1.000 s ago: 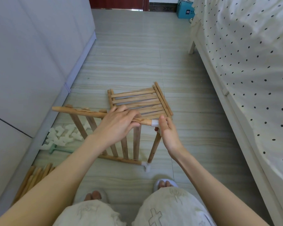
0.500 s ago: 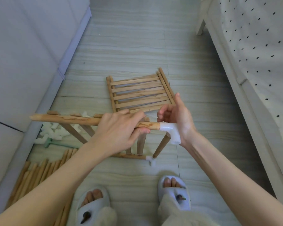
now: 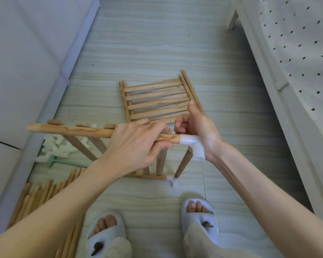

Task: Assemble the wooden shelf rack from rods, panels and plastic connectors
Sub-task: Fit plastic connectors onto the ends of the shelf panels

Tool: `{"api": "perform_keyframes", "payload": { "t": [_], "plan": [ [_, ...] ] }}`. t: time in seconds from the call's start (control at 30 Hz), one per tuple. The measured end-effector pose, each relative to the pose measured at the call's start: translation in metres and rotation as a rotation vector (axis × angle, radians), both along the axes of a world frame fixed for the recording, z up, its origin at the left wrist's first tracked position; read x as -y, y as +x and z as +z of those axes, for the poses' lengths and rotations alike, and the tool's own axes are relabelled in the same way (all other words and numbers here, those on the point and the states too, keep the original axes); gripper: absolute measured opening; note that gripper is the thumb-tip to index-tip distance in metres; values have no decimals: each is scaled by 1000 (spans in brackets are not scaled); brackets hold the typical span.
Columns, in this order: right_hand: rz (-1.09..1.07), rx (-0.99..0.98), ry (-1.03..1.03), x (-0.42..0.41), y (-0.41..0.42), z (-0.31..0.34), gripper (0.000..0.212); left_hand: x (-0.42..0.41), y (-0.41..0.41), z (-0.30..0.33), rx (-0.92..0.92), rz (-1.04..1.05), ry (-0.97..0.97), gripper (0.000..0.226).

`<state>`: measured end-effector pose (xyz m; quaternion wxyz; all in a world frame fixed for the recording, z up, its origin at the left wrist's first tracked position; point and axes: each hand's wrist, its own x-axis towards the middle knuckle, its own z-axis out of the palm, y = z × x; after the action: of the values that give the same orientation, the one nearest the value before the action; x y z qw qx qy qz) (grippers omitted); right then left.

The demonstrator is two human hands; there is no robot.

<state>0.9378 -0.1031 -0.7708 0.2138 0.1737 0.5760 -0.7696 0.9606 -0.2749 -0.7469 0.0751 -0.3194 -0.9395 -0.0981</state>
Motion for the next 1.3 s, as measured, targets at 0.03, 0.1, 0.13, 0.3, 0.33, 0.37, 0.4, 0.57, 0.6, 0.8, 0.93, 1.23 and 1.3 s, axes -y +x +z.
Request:
{"api": "perform_keyframes", "payload": {
  "t": [0.03, 0.1, 0.13, 0.3, 0.33, 0.37, 0.4, 0.57, 0.6, 0.8, 0.93, 1.23, 1.3],
  "plan": [
    [-16, 10, -31, 0, -1, 2, 68, 0, 0, 0, 11, 17, 5, 46],
    [-98, 12, -85, 1, -2, 7, 66, 1, -3, 1, 49, 62, 43, 50],
    [-125, -17, -89, 1, -3, 11, 65, 3, -6, 2, 53, 70, 57, 54],
    [13, -316, 313, -18, 1, 41, 63, 27, -17, 38, 179, 107, 379, 54],
    [61, -394, 460, -21, 4, 47, 65, 34, -18, 43, 257, 118, 527, 43],
    [101, -469, 607, -23, 6, 52, 67, 38, -18, 46, 328, 115, 661, 31],
    [122, -527, 738, -24, 7, 55, 67, 41, -17, 47, 381, 114, 763, 22],
    [399, -630, 1362, -3, 1, 53, 54, 62, 6, 11, 741, 370, 985, 24],
    [426, -663, 1426, 5, 5, 47, 57, 69, 11, 2, 878, 450, 1091, 23],
    [571, -891, 1581, 48, 27, 13, 56, 96, 19, -19, 1313, 807, 1109, 64],
    [597, -914, 1509, 59, 33, 7, 56, 81, 8, -14, 1048, 926, 769, 61],
    [922, -701, 1229, 2, 16, 25, 45, 79, 1, -23, 847, 751, 423, 46],
    [1084, -553, 1325, -31, 10, 30, 55, 79, -1, -20, 846, 713, 358, 48]
  ]
}}
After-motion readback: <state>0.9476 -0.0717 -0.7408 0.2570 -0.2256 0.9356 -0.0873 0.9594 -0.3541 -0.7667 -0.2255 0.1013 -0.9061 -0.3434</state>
